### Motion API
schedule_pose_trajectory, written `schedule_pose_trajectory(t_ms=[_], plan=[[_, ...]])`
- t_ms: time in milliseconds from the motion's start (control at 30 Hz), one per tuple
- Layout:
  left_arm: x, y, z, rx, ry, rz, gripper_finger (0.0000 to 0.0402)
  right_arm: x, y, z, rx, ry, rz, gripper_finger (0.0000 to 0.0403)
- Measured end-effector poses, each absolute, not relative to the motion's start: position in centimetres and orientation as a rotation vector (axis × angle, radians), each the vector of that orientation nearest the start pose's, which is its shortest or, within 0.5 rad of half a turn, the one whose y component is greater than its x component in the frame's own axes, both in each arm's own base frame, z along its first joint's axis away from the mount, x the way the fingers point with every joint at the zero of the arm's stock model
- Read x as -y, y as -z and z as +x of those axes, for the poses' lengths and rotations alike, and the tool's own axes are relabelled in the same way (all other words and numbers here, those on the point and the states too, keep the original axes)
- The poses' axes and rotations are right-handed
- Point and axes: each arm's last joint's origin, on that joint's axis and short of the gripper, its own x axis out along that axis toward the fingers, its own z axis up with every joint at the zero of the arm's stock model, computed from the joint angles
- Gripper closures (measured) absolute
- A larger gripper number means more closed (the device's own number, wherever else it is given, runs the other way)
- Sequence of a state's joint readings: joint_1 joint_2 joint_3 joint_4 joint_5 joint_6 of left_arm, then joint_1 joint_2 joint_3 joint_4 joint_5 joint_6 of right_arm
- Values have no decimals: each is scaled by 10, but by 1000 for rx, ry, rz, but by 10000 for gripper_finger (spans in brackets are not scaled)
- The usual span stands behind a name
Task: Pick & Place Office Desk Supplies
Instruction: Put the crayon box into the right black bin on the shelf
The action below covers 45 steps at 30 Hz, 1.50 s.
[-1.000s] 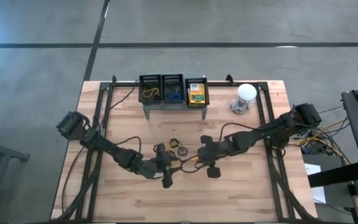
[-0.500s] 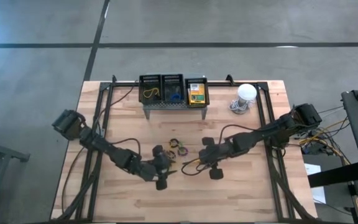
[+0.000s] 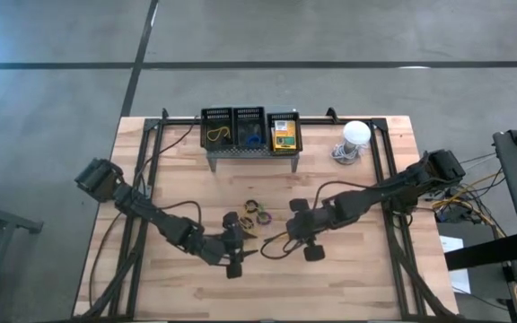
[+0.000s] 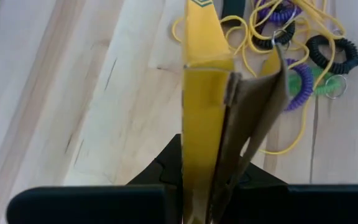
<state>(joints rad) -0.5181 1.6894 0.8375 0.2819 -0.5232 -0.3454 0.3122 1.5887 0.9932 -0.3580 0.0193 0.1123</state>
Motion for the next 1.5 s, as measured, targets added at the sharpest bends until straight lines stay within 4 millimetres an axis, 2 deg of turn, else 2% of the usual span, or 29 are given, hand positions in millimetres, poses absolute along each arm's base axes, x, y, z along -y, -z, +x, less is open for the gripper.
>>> schedule_pose_trajectory(t_ms=[200,333,467,600,733,833,1067,1233,1400,1500], plan=[[151,-167,303,-474,-92,-77,144,-96,-199,301,-966,-196,-35,369],[145,-166,305,-472,-134,-152,112,-96,-197,300,-970,-192,-35,369],[138,-168,311,-405,-202,-198,104,-96,-195,301,-961,-194,-35,369],[132,-160,328,-334,-121,-179,112,-98,-188,306,-954,-204,-52,369],[131,-153,342,-345,-79,-167,138,-99,-181,309,-967,-201,-64,369],[131,-147,346,-383,-89,-152,174,-98,-182,310,-952,-178,-74,369],[131,-132,354,-419,-106,-156,285,-99,-187,314,-909,-186,-76,369],[131,-134,353,-418,-108,-160,374,-98,-190,316,-887,-184,-53,362],[133,-136,348,-426,-164,-180,373,-90,-204,318,-872,-147,11,305],[137,-138,340,-449,-221,-169,372,-82,-207,307,-918,-76,14,262]])
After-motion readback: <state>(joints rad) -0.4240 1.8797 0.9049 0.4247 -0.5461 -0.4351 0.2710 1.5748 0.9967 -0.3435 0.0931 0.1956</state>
